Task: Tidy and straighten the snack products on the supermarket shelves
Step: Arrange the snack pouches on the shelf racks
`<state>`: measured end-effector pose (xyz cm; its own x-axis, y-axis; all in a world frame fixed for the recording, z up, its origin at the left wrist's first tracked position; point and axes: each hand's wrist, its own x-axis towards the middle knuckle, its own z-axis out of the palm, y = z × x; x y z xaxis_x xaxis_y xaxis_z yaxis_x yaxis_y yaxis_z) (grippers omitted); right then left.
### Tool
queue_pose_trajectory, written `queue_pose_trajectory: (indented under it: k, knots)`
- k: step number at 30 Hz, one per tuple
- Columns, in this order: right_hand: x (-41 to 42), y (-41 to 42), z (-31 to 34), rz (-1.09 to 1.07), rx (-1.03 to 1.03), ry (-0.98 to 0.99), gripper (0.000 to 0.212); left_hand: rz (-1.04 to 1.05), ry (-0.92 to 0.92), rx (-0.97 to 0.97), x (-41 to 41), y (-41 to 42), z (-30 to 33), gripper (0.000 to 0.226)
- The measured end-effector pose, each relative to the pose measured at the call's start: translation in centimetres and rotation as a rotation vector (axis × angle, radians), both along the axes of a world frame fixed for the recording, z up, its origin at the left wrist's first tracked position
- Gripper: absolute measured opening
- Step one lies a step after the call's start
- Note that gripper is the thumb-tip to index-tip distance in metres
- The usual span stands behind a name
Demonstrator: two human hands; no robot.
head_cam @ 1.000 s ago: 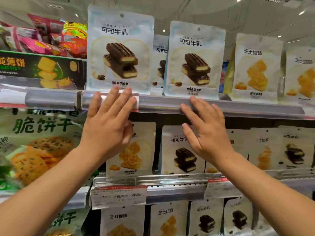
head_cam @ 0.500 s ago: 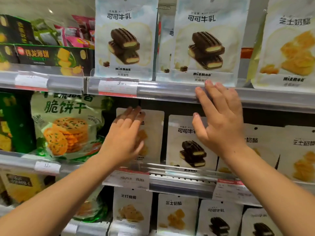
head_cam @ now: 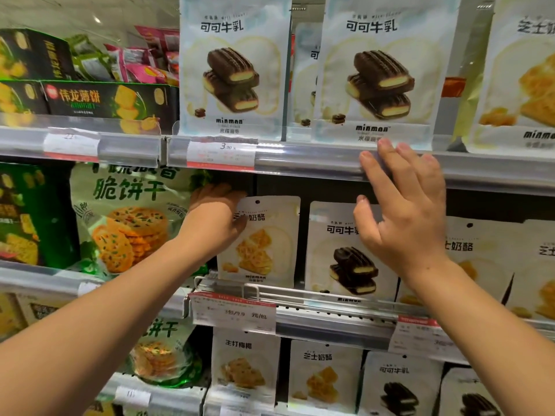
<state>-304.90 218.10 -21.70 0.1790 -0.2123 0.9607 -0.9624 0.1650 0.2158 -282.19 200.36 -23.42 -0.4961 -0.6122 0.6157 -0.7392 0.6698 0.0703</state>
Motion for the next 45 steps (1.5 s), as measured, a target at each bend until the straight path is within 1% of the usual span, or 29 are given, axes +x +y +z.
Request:
queue_pose_trajectory:
  k: [3, 6, 7, 11, 14, 16, 17, 19, 21, 22, 23, 25, 26, 28, 30, 31, 34, 36, 38, 41, 45]
  knots:
    - [0.1, 0.1, 0.0, 0.003, -0.002, -0.004, 0.052, -0.076, 0.073, 0.031, 0.2, 0.1, 0.1, 0.027]
    - [0.2, 0.2, 0.1, -0.002, 0.011, -0.009, 0.053, -0.191, 0.214, 0.099, 1.1, 0.6, 0.5, 0.018]
    - [0.2, 0.3, 0.0, 0.001, 0.02, -0.02, 0.053, -0.224, 0.247, 0.072, 1.6, 0.8, 0.7, 0.016]
    - [0.9, 0.7, -0.4, 0.005, 0.081, -0.1, 0.057, -0.326, 0.283, -0.194, 3.5, 2.1, 1.6, 0.013]
    - [2.7, 1.3, -0.1, 0.042, 0.161, -0.26, 0.057, -0.413, 0.327, -0.322, 4.5, 3.6, 2.6, 0.009]
    - [4.6, 2.1, 0.4, 0.159, 0.22, -0.376, 0.053, -0.468, 0.351, -0.392, 4.9, 4.6, 3.6, 0.011]
    - [5.7, 2.6, 0.6, 0.238, 0.247, -0.396, 0.052, -0.487, 0.366, -0.423, 5.0, 5.1, 4.3, 0.012]
    - [8.0, 3.5, 1.4, 0.365, 0.316, -0.427, 0.057, -0.514, 0.389, -0.461, 4.9, 6.3, 5.7, 0.013]
    - [9.7, 4.4, 2.3, 0.451, 0.413, -0.602, 0.061, -0.557, 0.403, -0.466, 4.3, 7.6, 6.6, 0.01]
    - [10.1, 4.9, 2.6, 0.48, 0.45, -0.712, 0.057, -0.588, 0.408, -0.456, 4.0, 8.3, 6.6, 0.007]
    - [10.1, 5.5, 2.6, 0.512, 0.478, -0.814, 0.045, -0.622, 0.407, -0.437, 3.7, 9.0, 6.3, 0.005]
    - [9.8, 7.2, 2.0, 0.59, 0.507, -0.995, 0.023, -0.687, 0.39, -0.368, 2.9, 10.2, 5.1, 0.003]
    - [9.6, 8.1, 1.3, 0.607, 0.512, -1.064, 0.018, -0.721, 0.385, -0.319, 2.5, 10.7, 4.2, 0.005]
    - [8.8, 10.1, -0.1, 0.552, 0.508, -1.13, 0.018, -0.8, 0.384, -0.214, 1.4, 11.5, 2.5, 0.011]
    - [7.9, 11.8, -1.5, 0.489, 0.478, -1.183, 0.018, -0.864, 0.407, -0.067, 0.0, 12.3, 1.2, 0.023]
    - [7.4, 12.6, -2.0, 0.466, 0.453, -1.218, 0.018, -0.882, 0.432, 0.049, -0.7, 12.7, 0.6, 0.032]
    - [5.4, 15.3, -3.1, 0.418, 0.38, -1.292, 0.018, -0.916, 0.483, 0.48, -3.3, 14.2, -1.4, 0.059]
    - [4.0, 17.2, -3.5, 0.403, 0.333, -1.334, 0.019, -0.985, 0.477, 0.753, -5.2, 15.2, -2.9, 0.067]
    - [2.5, 19.2, -3.8, 0.394, 0.281, -1.379, 0.019, -1.057, 0.451, 0.962, -7.0, 16.5, -4.3, 0.068]
    - [0.2, 22.1, -4.6, 0.402, 0.211, -1.436, 0.02, -1.122, 0.398, 1.11, -9.5, 19.3, -5.8, 0.066]
    - [-3.2, 26.6, -5.4, 0.439, 0.137, -1.496, 0.024, -1.207, 0.302, 1.197, -13.8, 23.7, -7.2, 0.063]
